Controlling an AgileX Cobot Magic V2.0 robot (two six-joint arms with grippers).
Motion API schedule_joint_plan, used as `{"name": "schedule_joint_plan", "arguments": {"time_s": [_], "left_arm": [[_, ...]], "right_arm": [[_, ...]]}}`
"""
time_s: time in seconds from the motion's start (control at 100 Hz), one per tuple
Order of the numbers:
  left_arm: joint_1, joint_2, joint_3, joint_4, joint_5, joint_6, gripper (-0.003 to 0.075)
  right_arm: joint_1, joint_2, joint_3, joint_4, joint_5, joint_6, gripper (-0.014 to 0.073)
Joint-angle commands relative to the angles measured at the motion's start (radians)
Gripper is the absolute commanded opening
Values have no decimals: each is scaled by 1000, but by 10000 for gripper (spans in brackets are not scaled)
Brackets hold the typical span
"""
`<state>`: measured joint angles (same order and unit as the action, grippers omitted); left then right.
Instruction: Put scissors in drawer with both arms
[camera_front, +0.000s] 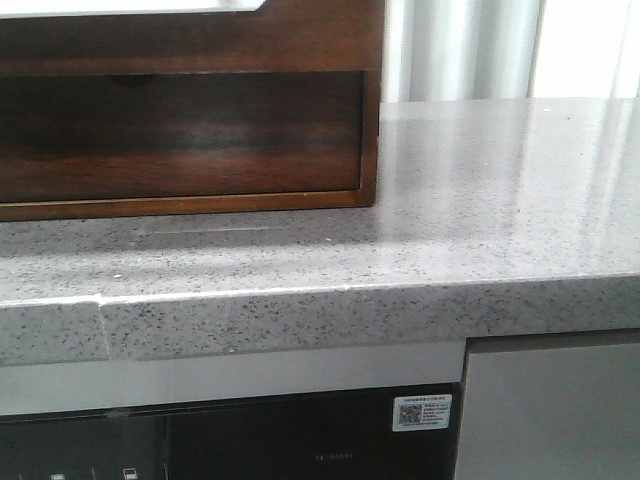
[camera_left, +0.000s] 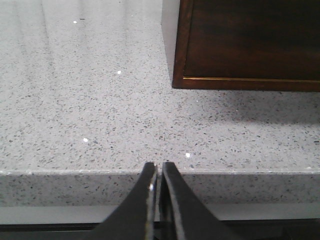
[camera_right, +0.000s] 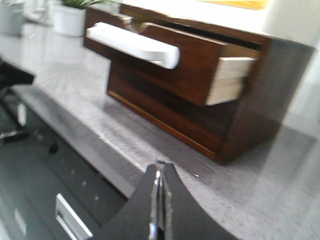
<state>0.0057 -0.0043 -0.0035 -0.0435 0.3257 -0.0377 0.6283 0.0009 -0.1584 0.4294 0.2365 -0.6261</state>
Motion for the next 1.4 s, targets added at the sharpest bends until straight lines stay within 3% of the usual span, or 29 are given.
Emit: {"name": "schedule_joint_plan", "arguments": {"time_s": [0.0,0.16,0.3,0.43,0.65,0.85,1.17,1.39], "left_arm": [[2,-34,20,-13,-45,-8,-20],[2,-34,20,-13,-45,-8,-20],[2,-34,20,-13,-45,-8,-20],[2,-34,20,-13,-45,-8,-20],[2,-34,20,-13,-45,-8,-20],[2,-34,20,-13,-45,-8,-20],[2,-34,20,-13,-45,-8,-20],[2,-34,20,-13,-45,-8,-20]], "right_arm": [[-41,10,0,-131,-154,242,-46],[-169,10,79,-394,-236,645,-46],[-288,10,137,-474,-303,784,-46],[-389,8,205,-494,-483,808,-46],[-534,6,200,-546,-476,808,-46],[-625,-38,200,-561,-265,805,-46],[-629,-38,202,-561,57,768,-46],[-629,-38,202,-558,78,724,-46]]}}
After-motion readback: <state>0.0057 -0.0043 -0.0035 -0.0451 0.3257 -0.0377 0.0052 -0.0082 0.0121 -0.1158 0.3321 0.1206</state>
